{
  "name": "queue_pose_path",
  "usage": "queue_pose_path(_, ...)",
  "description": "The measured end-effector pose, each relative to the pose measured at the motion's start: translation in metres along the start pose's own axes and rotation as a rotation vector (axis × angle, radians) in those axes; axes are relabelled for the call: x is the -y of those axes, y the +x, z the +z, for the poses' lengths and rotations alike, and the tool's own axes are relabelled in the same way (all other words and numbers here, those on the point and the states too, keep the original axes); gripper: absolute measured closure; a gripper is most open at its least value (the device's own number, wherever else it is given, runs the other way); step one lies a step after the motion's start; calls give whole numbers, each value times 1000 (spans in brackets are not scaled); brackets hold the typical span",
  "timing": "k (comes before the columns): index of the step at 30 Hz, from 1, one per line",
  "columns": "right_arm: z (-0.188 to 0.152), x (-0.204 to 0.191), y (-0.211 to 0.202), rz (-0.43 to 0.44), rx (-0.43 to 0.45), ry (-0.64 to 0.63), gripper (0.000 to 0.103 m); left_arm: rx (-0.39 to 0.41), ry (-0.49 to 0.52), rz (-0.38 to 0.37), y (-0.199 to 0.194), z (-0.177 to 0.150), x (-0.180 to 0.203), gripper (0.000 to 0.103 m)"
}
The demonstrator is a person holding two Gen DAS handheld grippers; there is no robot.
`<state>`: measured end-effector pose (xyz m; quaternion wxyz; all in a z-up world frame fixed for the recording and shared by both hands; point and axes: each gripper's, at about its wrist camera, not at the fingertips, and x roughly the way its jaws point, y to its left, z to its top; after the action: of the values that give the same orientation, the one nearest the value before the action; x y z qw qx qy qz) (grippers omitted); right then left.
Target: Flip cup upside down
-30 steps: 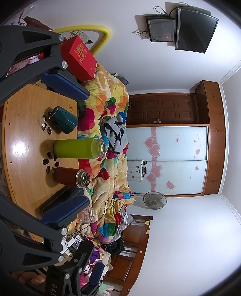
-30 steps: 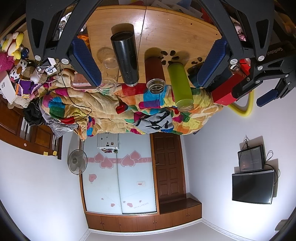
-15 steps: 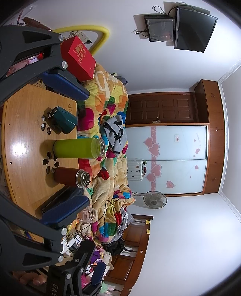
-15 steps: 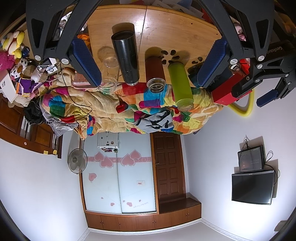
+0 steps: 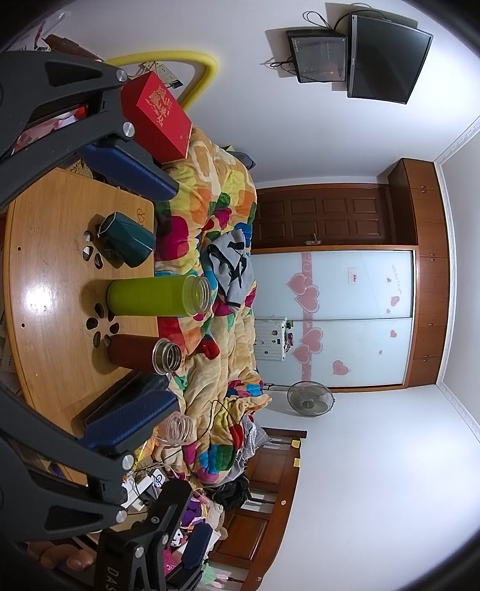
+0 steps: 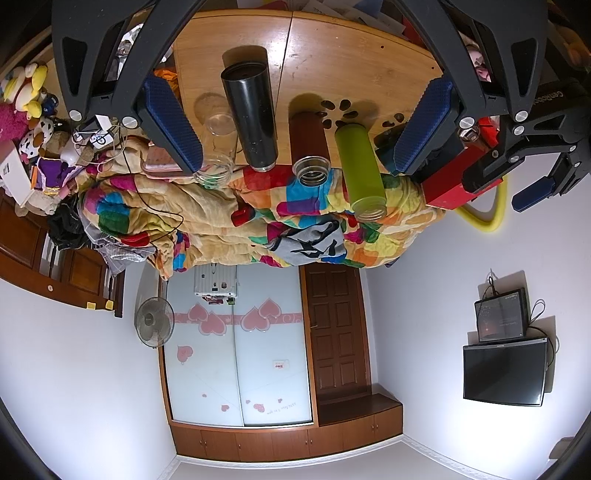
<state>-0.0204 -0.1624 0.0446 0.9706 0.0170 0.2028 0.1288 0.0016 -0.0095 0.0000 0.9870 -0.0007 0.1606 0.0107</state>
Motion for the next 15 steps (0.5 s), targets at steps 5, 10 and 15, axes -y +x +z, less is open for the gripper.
queue_pose_path(5,-3,6,4,-10,-1,4,0,-51,-17,-33,18,-6,1,0)
queue_pose_path(10,-13,22,16,-32,-22,34,0,-163,-5,-101,65,-22,17,0)
queue_pose_path(15,-21,46,33,-57,-50,65,0,-233,42,-199,113,-43,46,0)
